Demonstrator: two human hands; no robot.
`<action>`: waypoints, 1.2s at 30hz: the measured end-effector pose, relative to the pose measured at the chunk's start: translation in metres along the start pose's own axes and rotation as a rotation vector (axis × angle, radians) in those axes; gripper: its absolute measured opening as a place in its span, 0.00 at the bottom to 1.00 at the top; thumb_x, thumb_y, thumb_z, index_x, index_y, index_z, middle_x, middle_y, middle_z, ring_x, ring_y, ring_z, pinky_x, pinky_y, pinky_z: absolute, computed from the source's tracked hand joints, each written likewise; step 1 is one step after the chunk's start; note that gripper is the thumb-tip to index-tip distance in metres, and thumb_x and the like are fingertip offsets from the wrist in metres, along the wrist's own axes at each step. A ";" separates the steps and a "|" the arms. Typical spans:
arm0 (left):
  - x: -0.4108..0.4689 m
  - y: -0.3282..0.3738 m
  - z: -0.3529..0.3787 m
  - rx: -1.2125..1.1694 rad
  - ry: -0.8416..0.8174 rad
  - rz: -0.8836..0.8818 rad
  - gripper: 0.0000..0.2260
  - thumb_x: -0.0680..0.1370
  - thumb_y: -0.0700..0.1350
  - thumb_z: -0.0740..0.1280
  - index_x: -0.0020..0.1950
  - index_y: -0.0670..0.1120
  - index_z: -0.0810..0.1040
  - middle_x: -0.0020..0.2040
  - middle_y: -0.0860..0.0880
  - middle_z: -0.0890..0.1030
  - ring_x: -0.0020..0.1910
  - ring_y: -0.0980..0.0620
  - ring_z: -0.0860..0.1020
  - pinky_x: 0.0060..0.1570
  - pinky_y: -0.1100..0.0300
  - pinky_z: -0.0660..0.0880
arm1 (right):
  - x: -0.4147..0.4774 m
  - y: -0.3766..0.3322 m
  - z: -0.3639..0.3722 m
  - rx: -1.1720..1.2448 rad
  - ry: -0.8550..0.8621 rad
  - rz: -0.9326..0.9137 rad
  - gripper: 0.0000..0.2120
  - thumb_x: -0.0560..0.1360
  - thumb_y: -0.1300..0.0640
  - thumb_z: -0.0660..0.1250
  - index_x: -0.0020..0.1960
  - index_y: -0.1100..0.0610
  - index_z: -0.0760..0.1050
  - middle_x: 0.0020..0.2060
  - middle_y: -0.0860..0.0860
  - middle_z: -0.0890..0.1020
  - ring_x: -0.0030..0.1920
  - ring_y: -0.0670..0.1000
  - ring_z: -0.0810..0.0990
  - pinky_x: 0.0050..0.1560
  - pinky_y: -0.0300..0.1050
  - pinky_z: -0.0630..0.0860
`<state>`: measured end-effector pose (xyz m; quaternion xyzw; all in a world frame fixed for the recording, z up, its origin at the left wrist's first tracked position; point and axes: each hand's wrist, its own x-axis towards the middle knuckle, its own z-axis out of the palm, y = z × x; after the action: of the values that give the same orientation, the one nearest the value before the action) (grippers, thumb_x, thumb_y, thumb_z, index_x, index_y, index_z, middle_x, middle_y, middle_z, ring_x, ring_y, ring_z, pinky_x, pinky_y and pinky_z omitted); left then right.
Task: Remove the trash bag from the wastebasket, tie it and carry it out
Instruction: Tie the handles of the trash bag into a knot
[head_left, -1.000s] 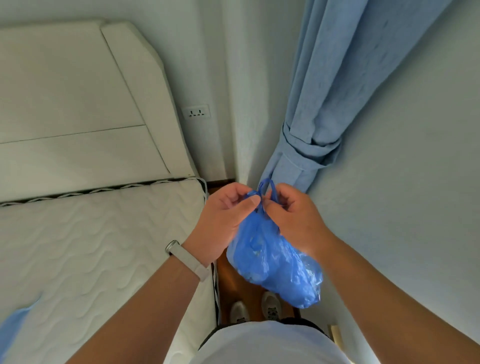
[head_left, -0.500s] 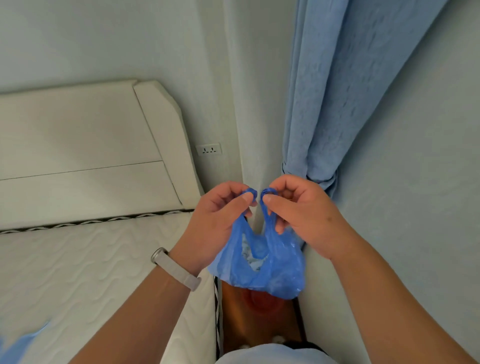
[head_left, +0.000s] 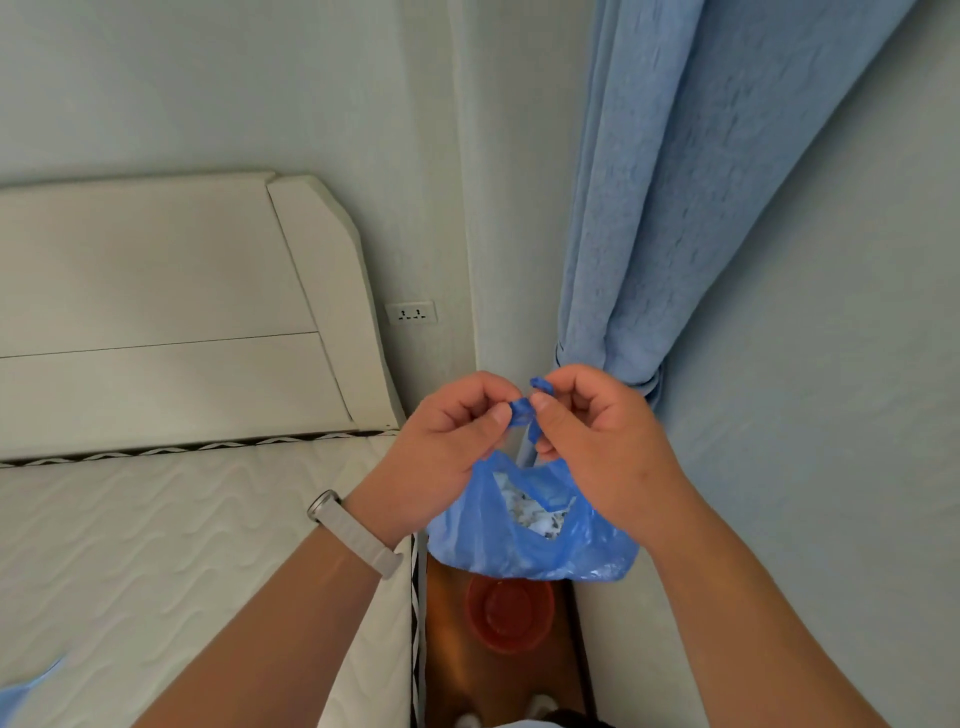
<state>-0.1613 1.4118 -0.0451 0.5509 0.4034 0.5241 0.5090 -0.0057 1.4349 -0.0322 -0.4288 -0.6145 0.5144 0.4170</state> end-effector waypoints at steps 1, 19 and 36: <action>0.000 0.000 0.000 -0.009 -0.031 0.004 0.04 0.76 0.34 0.59 0.47 0.40 0.72 0.32 0.51 0.72 0.30 0.57 0.66 0.32 0.66 0.64 | 0.000 -0.001 0.000 -0.011 -0.008 -0.009 0.10 0.78 0.60 0.66 0.41 0.49 0.78 0.33 0.52 0.78 0.35 0.47 0.77 0.41 0.51 0.80; -0.008 -0.005 0.000 0.014 -0.045 -0.135 0.08 0.72 0.36 0.68 0.43 0.41 0.68 0.36 0.42 0.73 0.34 0.49 0.74 0.37 0.58 0.74 | -0.006 -0.002 -0.005 0.150 -0.142 0.042 0.10 0.75 0.70 0.67 0.43 0.57 0.80 0.29 0.46 0.83 0.32 0.42 0.81 0.36 0.34 0.78; -0.004 0.003 0.014 0.249 -0.241 -0.025 0.21 0.69 0.27 0.64 0.34 0.48 0.56 0.32 0.43 0.57 0.31 0.44 0.57 0.30 0.54 0.58 | -0.002 0.022 -0.005 0.010 0.110 -0.123 0.13 0.74 0.69 0.65 0.43 0.51 0.78 0.38 0.45 0.83 0.41 0.43 0.81 0.46 0.35 0.77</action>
<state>-0.1486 1.4060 -0.0422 0.6637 0.4080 0.3937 0.4880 0.0015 1.4365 -0.0531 -0.4158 -0.6134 0.4663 0.4831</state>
